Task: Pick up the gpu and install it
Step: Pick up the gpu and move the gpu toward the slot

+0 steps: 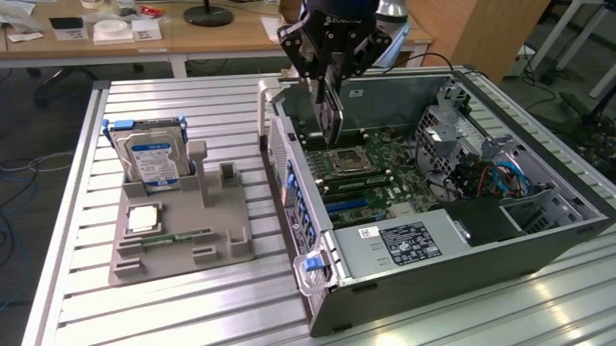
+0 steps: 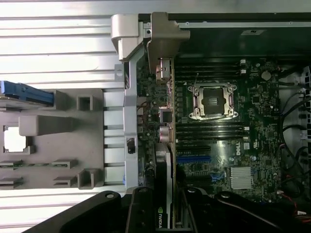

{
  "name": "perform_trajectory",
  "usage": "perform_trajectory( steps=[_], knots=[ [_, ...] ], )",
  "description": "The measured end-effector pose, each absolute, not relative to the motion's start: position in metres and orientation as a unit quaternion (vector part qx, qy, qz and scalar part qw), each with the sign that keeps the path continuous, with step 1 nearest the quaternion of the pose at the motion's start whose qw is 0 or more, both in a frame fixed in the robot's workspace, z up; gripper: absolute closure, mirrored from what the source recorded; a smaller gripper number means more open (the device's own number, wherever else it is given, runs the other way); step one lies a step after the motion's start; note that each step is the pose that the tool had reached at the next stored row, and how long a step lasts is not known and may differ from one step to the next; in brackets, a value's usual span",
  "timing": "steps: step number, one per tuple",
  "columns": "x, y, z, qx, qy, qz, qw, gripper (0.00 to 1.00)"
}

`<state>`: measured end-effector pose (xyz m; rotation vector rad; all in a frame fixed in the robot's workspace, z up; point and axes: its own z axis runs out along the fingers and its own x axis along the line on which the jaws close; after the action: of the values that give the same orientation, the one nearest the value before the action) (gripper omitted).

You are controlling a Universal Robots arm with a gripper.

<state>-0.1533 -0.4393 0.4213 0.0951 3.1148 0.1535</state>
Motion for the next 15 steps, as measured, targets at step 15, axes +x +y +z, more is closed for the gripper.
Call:
perform_trajectory(
  steps=[15],
  knots=[
    [-0.112, -0.439, 0.421, 0.031, 0.998, 0.052, 0.011, 0.73]
  ],
)
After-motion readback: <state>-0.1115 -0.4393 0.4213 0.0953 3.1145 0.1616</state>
